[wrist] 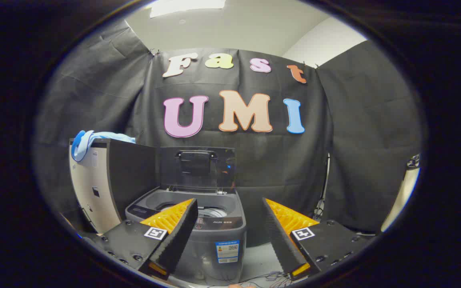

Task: Put the clothes into the washing machine and then close the washing machine lid.

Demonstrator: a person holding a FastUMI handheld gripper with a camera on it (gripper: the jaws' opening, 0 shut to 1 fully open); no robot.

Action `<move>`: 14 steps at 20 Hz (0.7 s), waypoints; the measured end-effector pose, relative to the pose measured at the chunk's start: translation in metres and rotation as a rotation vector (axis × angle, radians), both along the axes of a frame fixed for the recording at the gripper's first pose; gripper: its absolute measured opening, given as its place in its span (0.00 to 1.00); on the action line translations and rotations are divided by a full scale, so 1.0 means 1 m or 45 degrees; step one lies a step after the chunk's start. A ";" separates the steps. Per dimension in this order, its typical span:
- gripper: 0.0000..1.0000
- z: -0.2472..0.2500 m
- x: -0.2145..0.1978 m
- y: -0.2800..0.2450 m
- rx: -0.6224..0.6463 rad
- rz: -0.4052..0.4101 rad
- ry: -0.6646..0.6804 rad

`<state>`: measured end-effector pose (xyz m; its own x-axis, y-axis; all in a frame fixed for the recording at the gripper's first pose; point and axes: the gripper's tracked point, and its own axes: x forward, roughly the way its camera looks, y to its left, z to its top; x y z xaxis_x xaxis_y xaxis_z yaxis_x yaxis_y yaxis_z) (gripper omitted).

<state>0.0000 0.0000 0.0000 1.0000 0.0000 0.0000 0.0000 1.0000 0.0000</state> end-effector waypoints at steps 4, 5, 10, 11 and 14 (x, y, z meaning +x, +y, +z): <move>0.97 0.005 -0.002 0.009 0.003 0.038 -0.003; 0.97 0.006 -0.002 0.009 -0.002 0.041 -0.001; 0.97 0.024 0.000 0.012 0.008 0.023 -0.020; 0.97 0.027 0.001 0.013 0.020 0.016 -0.013; 0.97 0.030 0.006 0.015 0.048 -0.015 0.036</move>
